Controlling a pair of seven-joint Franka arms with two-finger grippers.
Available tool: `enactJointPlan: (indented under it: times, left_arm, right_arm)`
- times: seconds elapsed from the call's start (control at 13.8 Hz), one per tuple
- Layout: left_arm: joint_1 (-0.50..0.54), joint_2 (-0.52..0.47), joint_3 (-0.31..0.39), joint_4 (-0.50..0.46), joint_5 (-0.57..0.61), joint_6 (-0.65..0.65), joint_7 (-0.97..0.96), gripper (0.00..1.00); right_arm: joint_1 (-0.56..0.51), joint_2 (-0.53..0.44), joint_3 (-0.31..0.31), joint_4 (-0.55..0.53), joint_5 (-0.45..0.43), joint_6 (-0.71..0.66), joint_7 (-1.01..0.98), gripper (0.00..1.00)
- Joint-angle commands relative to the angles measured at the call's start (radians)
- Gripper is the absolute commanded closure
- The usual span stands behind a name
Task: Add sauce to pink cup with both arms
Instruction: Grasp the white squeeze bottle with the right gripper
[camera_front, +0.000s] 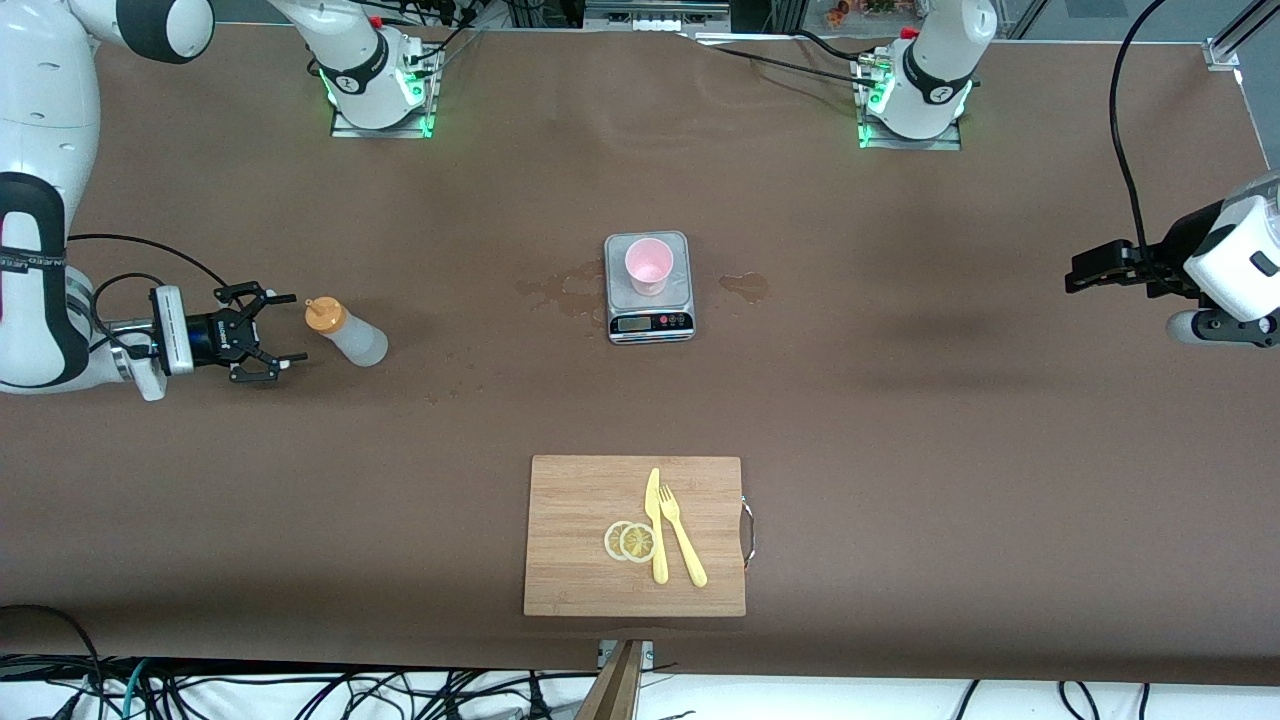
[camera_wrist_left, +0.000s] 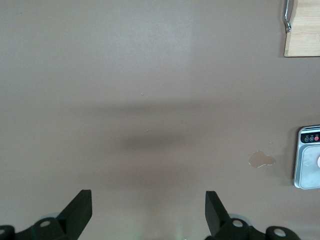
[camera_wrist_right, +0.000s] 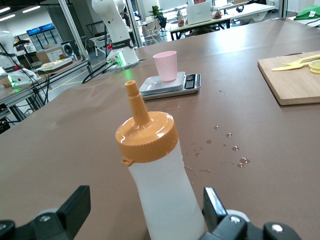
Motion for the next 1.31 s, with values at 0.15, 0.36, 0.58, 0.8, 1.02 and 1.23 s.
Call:
enactJointPlan:
  times: [0.15, 0.36, 0.58, 0.8, 1.02, 1.23]
  left_arm:
    - [-0.005, 0.002, -0.007, 0.007, 0.001, -0.014, -0.003, 0.00]
    - [-0.003, 0.003, -0.010, 0.007, 0.003, -0.014, 0.003, 0.00]
    - [-0.006, 0.005, -0.010, 0.010, 0.005, -0.014, 0.000, 0.00]
    - [-0.008, 0.005, -0.013, 0.011, 0.003, -0.014, -0.003, 0.00]
    - [-0.008, 0.005, -0.015, 0.011, 0.003, -0.014, -0.002, 0.00]
    - [-0.008, 0.005, -0.013, 0.011, 0.003, -0.014, 0.000, 0.00]
  right_arm:
    - [-0.008, 0.098, 0.033, 0.052, 0.080, 0.007, -0.041, 0.00]
    - [-0.002, 0.138, 0.049, 0.056, 0.110, 0.026, -0.089, 0.00]
    - [0.005, 0.140, 0.050, 0.056, 0.115, 0.035, -0.104, 0.00]
    - [0.011, 0.147, 0.064, 0.051, 0.120, 0.043, -0.107, 0.00]
    - [0.014, 0.155, 0.086, 0.048, 0.129, 0.046, -0.127, 0.01]
    - [0.015, 0.158, 0.095, 0.042, 0.136, 0.062, -0.156, 0.06]
